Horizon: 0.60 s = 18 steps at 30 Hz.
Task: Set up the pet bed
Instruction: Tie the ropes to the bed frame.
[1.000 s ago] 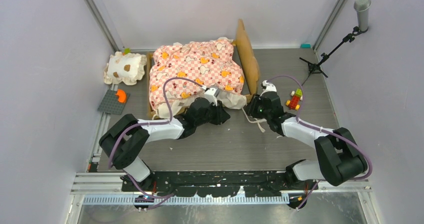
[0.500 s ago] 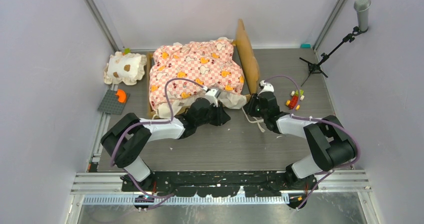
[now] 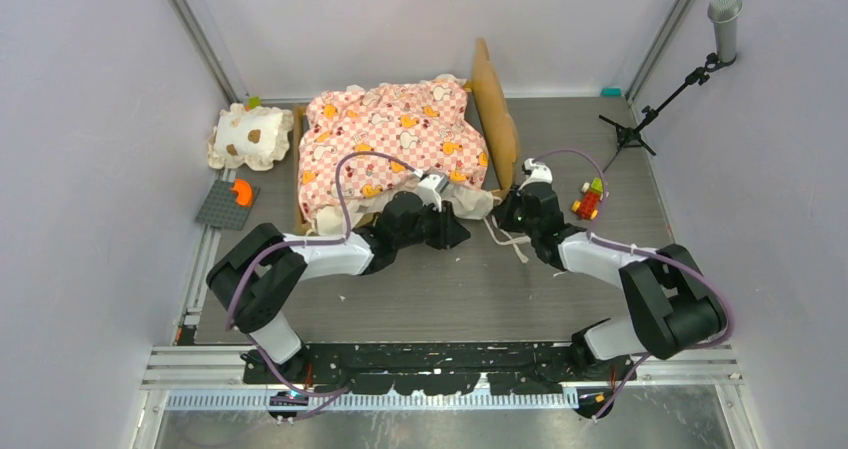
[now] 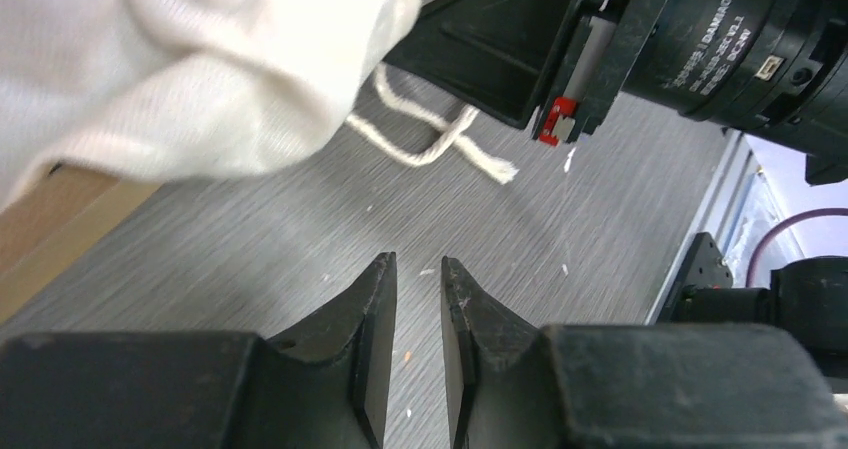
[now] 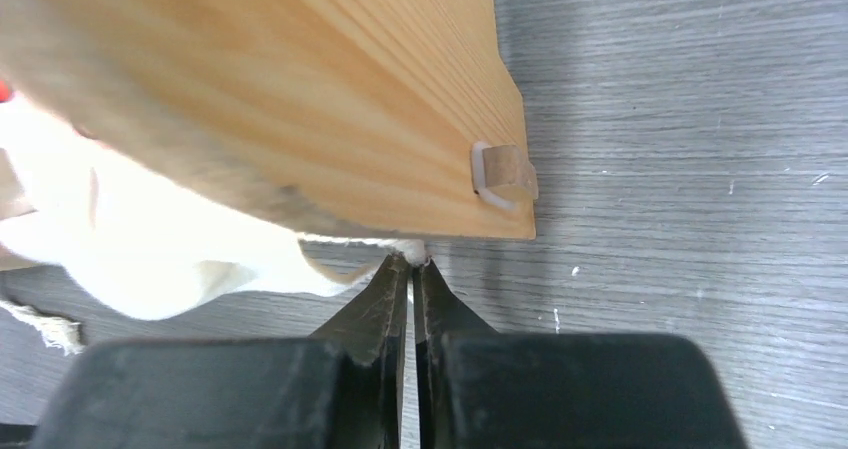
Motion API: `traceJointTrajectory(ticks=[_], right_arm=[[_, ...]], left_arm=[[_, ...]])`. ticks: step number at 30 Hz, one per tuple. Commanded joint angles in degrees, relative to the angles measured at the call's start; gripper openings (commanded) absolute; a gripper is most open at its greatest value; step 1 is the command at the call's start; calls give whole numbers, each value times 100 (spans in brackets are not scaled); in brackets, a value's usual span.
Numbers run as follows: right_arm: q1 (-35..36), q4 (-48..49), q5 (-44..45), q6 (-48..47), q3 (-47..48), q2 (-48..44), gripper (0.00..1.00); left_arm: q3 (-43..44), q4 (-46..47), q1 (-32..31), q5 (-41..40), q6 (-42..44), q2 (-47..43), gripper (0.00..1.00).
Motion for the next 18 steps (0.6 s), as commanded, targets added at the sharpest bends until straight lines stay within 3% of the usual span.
traceJointTrajectory(ticks=[1,9,18], right_arm=[[18,-297,18,-114,-20,-620,7],[16,-837,-72,-106,-19,-1075,5],[17,-1288,-165,73,223,-1030,1]], left_arm=[[376,667,11,540,348,161,25],[701,1225,-79,1016,903,667,35],[893,2050,-178,1575,1046,1374,35]])
